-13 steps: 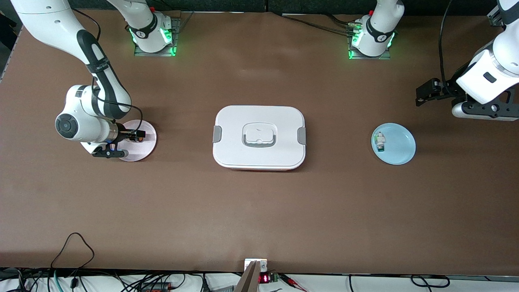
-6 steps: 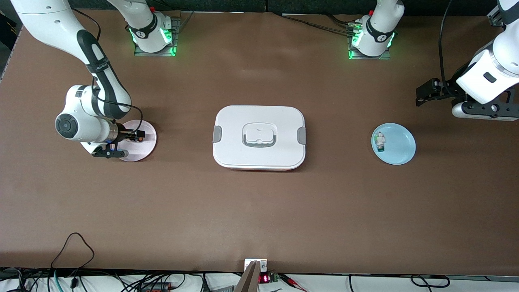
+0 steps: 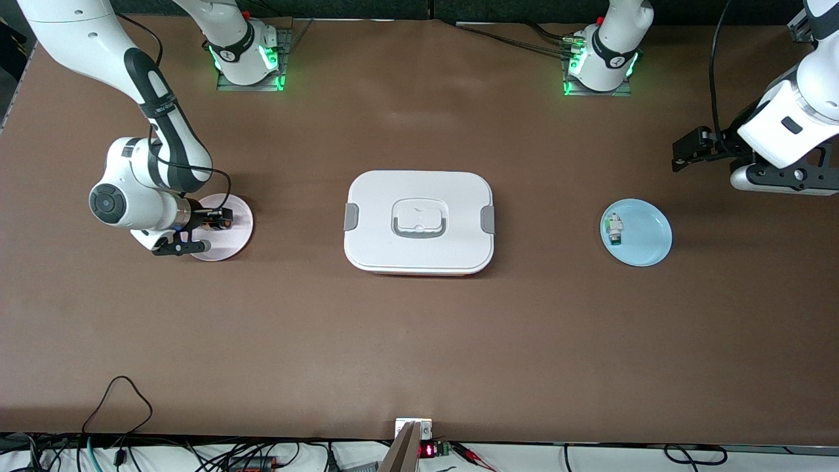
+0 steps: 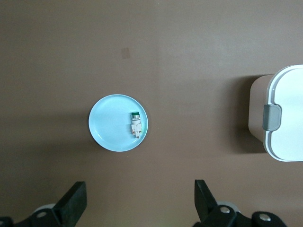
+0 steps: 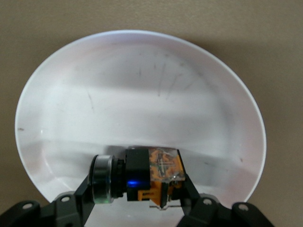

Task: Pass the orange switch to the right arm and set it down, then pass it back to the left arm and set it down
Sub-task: 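Close the right gripper on the orange switch, then lift the orange switch with the right gripper and carry it over the box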

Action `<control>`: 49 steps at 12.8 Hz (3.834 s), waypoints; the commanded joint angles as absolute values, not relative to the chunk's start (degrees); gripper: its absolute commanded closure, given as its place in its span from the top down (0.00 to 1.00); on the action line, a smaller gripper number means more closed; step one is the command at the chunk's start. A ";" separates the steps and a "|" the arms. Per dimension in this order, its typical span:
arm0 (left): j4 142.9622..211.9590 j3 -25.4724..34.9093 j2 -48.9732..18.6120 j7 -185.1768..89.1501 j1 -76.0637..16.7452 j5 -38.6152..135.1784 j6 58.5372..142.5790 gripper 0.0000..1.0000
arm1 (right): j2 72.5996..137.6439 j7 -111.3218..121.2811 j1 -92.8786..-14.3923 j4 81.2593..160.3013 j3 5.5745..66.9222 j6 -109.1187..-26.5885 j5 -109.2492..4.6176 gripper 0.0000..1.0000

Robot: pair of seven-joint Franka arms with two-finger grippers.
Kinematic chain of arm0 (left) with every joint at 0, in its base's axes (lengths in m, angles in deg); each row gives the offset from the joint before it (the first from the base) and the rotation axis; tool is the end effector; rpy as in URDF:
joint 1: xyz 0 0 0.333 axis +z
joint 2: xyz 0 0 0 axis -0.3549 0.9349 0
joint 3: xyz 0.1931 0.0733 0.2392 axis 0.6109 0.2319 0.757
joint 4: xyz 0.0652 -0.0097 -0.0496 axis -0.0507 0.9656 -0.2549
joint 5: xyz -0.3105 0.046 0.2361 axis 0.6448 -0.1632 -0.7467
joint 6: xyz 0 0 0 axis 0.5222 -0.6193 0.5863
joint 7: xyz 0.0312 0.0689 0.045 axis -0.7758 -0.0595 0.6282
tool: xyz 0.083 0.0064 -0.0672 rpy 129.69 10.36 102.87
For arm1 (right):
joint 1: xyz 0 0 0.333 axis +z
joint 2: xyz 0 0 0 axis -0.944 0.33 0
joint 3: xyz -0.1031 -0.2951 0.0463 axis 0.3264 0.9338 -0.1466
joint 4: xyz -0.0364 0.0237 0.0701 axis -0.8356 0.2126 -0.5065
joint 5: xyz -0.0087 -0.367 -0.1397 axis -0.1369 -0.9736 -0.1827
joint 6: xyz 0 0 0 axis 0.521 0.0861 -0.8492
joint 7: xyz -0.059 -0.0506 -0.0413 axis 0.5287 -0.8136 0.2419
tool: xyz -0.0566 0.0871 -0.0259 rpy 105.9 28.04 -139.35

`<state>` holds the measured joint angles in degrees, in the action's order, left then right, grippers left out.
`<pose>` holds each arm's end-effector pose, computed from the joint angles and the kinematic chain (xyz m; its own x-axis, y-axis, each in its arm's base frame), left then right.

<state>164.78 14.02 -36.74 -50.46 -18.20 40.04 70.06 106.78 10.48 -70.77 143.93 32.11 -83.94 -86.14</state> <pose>0.5658 -0.0613 0.6056 0.9960 -0.0420 -0.0794 -0.0406 -0.9990 0.0185 0.5427 -0.0120 0.1793 0.9570 0.1241 -0.2620 0.1098 -0.9916 -0.0686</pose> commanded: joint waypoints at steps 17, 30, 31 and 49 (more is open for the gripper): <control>163.18 13.90 -36.23 -50.77 -17.88 40.70 68.38 1.00 | 102.75 15.32 -71.52 129.00 30.80 -68.79 -85.47 0.23; 163.27 13.90 -36.23 -50.77 -17.88 40.78 68.03 1.00 | 97.22 23.21 -71.61 114.75 24.65 -58.84 -77.82 0.23; 163.27 13.90 -36.23 -50.77 -17.88 40.78 68.03 1.00 | 96.78 25.41 -71.53 114.22 24.56 -58.84 -77.74 0.23; 163.79 13.82 -34.66 -50.86 -18.50 56.65 59.09 1.00 | 96.16 81.67 -69.60 111.93 16.56 -60.08 -35.05 0.20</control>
<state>164.80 13.88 -36.43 -50.46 -18.46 51.73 61.83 95.44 77.90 -70.11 112.32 16.85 -60.36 -39.76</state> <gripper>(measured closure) 0.000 0.269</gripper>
